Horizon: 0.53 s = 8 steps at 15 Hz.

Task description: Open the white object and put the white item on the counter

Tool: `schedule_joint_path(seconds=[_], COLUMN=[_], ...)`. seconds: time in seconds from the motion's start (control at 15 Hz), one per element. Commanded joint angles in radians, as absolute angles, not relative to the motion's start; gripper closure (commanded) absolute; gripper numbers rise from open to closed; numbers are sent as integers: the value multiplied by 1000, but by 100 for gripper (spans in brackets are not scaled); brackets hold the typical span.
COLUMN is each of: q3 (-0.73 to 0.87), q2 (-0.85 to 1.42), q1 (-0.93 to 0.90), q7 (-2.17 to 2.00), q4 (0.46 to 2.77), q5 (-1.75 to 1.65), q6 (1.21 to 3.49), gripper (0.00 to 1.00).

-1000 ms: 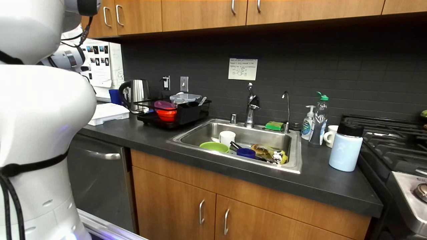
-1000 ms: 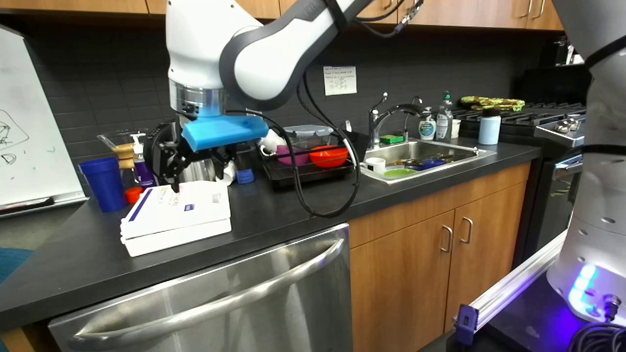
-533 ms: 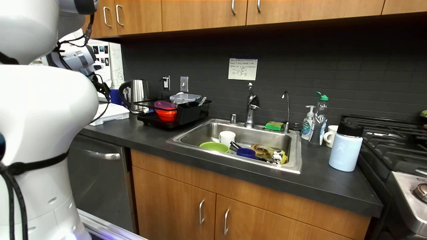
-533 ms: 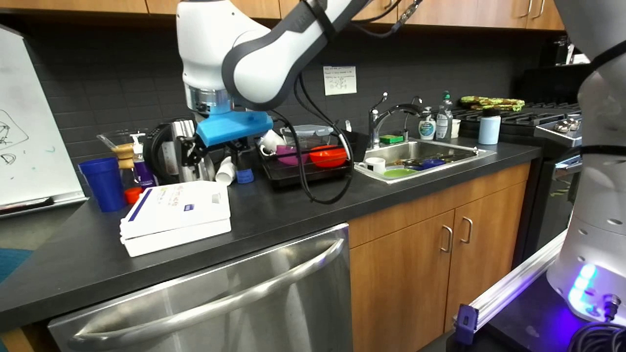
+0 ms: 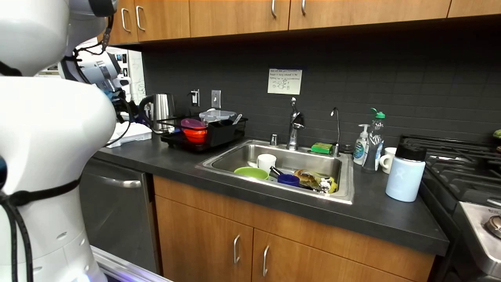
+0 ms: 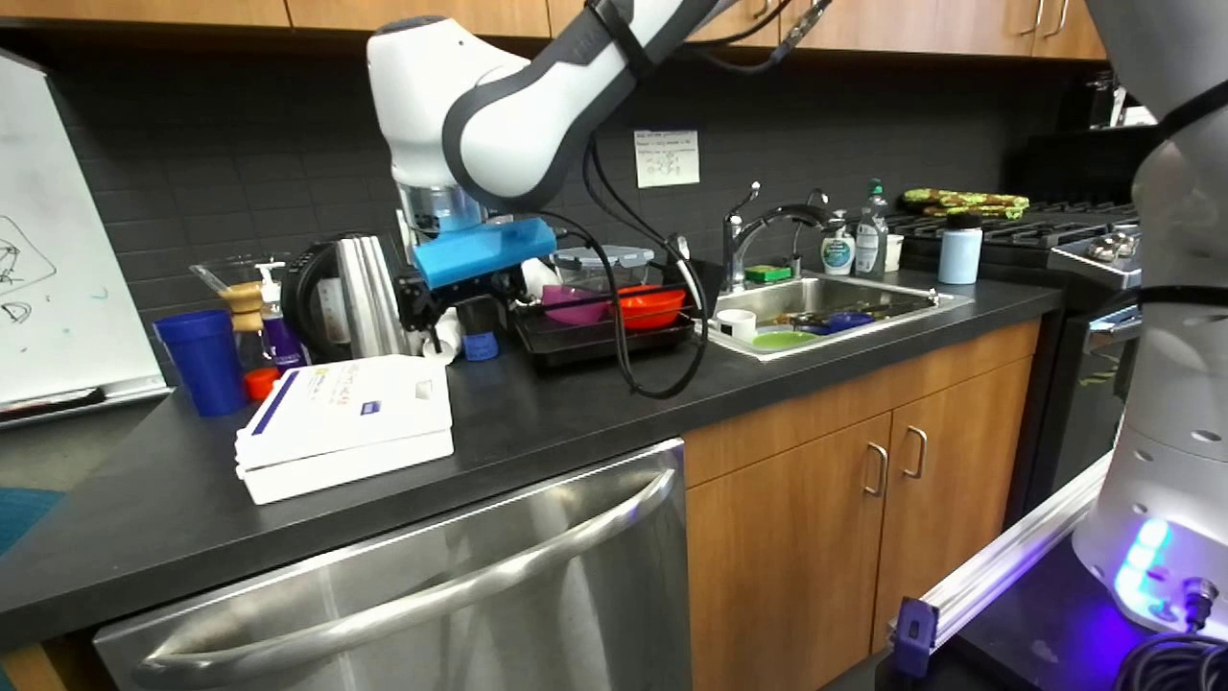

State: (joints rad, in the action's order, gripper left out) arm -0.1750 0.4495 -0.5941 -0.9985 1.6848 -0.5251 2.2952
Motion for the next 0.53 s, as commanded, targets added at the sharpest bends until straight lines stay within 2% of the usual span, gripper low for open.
schedule_joint_path(seconds=[0.0,0.47], q3=[-174,-181], q2=[436,455], q1=[-614,-613], q7=[-1015,-1015], q4=[1670,1648], q5=[-466,-369], q6=[2237,2299], gripper=[0,0])
